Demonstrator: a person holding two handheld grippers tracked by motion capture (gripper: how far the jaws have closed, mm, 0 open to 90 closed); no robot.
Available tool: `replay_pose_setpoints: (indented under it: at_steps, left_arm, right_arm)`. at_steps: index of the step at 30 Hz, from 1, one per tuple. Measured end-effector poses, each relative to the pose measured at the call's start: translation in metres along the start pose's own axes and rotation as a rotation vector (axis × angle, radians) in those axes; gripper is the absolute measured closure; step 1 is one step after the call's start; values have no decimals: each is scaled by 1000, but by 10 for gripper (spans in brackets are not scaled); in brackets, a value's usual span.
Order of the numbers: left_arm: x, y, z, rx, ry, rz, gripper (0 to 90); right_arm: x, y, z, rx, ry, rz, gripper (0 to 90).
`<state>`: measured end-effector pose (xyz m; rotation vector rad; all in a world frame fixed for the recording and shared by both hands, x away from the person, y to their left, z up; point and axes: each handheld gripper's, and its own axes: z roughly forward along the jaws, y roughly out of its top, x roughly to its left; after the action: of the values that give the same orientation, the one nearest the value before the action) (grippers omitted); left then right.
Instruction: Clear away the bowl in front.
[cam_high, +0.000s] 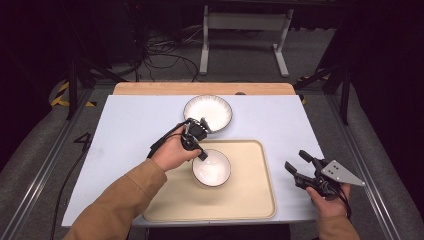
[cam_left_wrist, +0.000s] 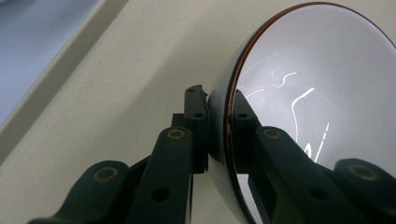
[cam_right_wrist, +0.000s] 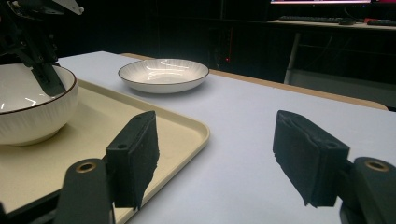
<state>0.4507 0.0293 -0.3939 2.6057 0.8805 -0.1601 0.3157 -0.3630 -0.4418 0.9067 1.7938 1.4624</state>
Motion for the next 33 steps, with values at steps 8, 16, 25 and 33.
replay_pose_setpoints:
  at_steps: [8,16,25,33]
  left_arm:
    - [2,-4,2,-7,-2,-12,828]
    - [3,-7,4,-1,3,-19,815]
    - [1,-11,-7,-68,-4,-32,728]
    - [-5,-20,-28,-169,4,-17,647]
  right_arm:
    - [1,0,2,2,4,0,317]
    - [1,0,2,3,4,0,317]
    - [1,0,6,4,13,1,313]
    - [0,1,12,8,27,2,300]
